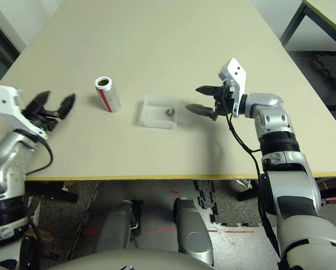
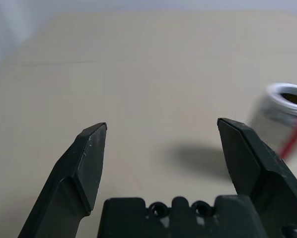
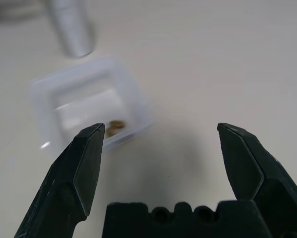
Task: Pour the medicine from the bottle into the box.
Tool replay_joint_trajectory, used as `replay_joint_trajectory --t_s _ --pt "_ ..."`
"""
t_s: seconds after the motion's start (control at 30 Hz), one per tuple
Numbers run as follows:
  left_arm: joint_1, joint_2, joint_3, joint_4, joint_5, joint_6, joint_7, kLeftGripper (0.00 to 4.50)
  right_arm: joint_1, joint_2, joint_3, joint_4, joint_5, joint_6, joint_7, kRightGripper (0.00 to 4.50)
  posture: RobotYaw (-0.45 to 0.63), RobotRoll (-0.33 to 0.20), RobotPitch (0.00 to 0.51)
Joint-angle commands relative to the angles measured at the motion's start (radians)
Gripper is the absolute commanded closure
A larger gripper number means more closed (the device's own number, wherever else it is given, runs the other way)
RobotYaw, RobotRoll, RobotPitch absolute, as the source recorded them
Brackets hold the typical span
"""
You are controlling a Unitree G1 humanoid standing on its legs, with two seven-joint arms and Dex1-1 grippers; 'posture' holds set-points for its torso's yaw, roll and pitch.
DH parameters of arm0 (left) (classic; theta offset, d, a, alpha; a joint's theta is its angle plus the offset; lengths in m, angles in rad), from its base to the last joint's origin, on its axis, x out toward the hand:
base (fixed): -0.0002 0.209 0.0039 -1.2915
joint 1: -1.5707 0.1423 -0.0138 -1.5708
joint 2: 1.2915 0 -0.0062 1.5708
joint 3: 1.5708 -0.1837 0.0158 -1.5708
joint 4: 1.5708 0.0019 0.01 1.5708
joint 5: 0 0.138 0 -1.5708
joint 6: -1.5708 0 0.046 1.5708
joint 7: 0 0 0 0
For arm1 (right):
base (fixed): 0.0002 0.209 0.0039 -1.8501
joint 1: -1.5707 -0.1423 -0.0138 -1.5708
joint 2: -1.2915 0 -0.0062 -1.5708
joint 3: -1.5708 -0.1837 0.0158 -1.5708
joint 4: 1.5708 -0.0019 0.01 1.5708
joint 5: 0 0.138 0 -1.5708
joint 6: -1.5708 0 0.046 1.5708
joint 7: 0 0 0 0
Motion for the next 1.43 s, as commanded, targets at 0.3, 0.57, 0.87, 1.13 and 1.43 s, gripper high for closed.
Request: replay_joint_trajectory --t_s 0.3,0.57,0.87,1.13,1.43 --pt "-0.19 0.137 0.015 0.444 0.058 -0.164 -0.039 0.03 0.035 -0.01 -0.192 0.038 0.052 -0.038 -0.316 0.0 -0.04 0.0 0.165" --pt "-0.322 0.178 -0.01 0.689 0.104 -0.28 -0.068 0.03 0.058 -0.045 -0.276 0.11 0.063 -0.095 -0.445 0.0 -0.06 0.0 0.18" --pt "-0.424 0.198 -0.03 0.878 0.133 -0.357 -0.078 0.03 0.102 -0.079 -0.287 0.155 0.06 -0.15 -0.486 0.0 -0.07 0.0 0.196" --pt "-0.468 0.21 -0.038 1.003 0.147 -0.387 -0.082 0.03 0.117 -0.072 -0.284 0.15 0.062 -0.158 -0.494 0.0 -0.09 0.0 0.204" --pt "-0.466 0.209 -0.041 1.034 0.154 -0.42 -0.097 0.03 0.128 -0.066 -0.285 0.149 0.064 -0.163 -0.503 0.0 -0.07 0.0 0.188"
